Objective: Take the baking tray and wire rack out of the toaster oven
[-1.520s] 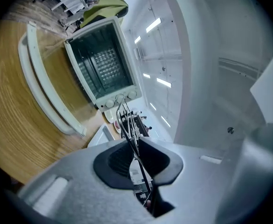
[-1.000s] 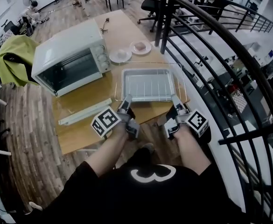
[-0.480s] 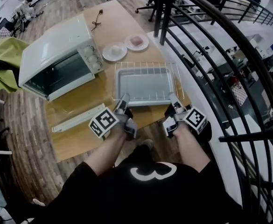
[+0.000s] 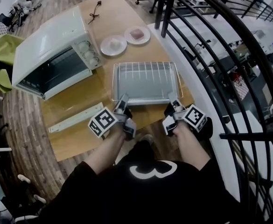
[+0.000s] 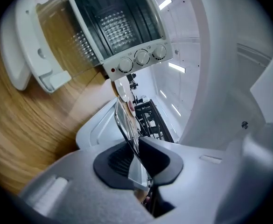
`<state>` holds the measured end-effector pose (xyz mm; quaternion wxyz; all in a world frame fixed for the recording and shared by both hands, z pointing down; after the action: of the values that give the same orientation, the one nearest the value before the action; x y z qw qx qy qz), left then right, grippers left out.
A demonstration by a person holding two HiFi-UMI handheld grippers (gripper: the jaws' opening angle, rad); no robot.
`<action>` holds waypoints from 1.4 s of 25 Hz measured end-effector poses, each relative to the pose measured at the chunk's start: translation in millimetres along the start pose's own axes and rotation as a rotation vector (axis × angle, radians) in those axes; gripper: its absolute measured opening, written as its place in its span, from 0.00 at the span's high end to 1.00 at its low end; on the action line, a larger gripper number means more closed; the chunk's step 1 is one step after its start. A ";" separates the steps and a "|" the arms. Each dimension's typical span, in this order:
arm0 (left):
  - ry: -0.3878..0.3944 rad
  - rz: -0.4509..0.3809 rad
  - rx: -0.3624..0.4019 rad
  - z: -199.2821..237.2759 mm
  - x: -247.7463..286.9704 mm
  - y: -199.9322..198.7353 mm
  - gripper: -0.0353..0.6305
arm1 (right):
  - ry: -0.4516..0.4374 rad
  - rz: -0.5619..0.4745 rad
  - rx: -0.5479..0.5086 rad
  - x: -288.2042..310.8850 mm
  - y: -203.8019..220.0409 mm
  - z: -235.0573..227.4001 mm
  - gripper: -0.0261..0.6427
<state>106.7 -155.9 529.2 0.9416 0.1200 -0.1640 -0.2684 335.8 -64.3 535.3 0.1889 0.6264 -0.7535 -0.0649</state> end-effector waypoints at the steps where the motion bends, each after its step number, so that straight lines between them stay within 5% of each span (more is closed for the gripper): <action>1: -0.004 0.002 -0.002 1.7 0.5 0.5 0.88 | 0.004 0.002 0.004 0.5 0.6 -1.9 0.92; 9: -0.018 0.042 0.014 12.5 1.7 6.5 0.87 | -0.010 0.036 -0.065 4.3 0.5 -6.7 0.91; 15: -0.008 0.109 0.114 12.5 2.5 4.8 0.85 | -0.016 0.089 -0.176 4.4 3.5 -3.8 0.88; 26: 0.021 0.290 0.439 -4.3 -1.5 11.2 0.71 | -0.055 0.331 -0.527 -4.2 16.9 12.4 0.66; 30: 0.031 0.332 0.481 -6.4 -4.3 9.2 0.70 | -0.059 0.448 -0.681 -9.2 27.3 13.2 0.62; 35: 0.008 0.441 0.673 -8.7 -6.0 21.9 0.65 | -0.031 0.527 -0.821 -12.0 32.7 12.1 0.62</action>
<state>115.4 -133.3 526.6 0.8853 0.3849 -0.2607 0.0092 303.1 -47.6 532.7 0.4191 0.2871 -0.8013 -0.3161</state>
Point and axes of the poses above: the fingertips, and each gripper's own axes: x forward along the fingers, z to its left, y out of its underside, the point moved 4 cm from there along -x, backward along the fingers, and after that the axes turned 4 degrees about z, right-handed, at the moved point
